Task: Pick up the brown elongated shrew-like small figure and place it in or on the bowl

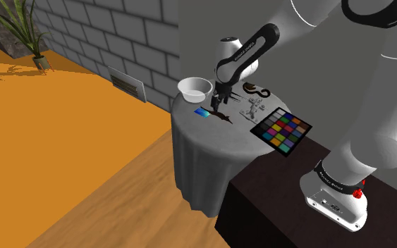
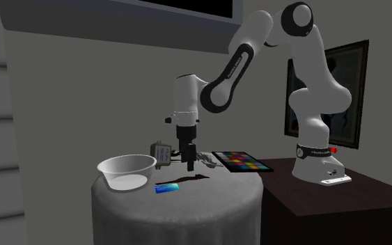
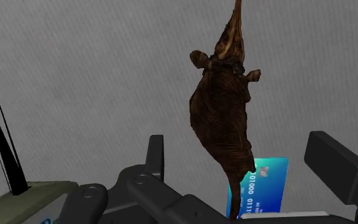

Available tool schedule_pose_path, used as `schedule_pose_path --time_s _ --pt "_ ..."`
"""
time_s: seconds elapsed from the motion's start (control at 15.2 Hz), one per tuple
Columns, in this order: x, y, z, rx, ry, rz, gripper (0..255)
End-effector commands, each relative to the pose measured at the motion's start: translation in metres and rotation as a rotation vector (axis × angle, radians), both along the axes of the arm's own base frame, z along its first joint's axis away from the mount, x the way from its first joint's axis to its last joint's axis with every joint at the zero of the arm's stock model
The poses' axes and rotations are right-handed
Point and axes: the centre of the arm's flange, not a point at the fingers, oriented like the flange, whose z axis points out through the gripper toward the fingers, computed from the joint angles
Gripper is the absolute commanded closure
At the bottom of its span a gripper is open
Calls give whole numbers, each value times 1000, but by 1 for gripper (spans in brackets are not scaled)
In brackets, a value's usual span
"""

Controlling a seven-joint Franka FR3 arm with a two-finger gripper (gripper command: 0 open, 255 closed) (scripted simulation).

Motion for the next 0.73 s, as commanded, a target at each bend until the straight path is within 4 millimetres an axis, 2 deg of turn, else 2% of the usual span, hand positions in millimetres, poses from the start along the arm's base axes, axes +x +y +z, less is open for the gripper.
schedule_pose_path --time_s 0.0,0.4,0.66 --pt "3 0 -16 -1 1 4 0" --pt "2 -1 -45 -1 1 4 0" --pt "2 -1 -45 -1 1 4 0"
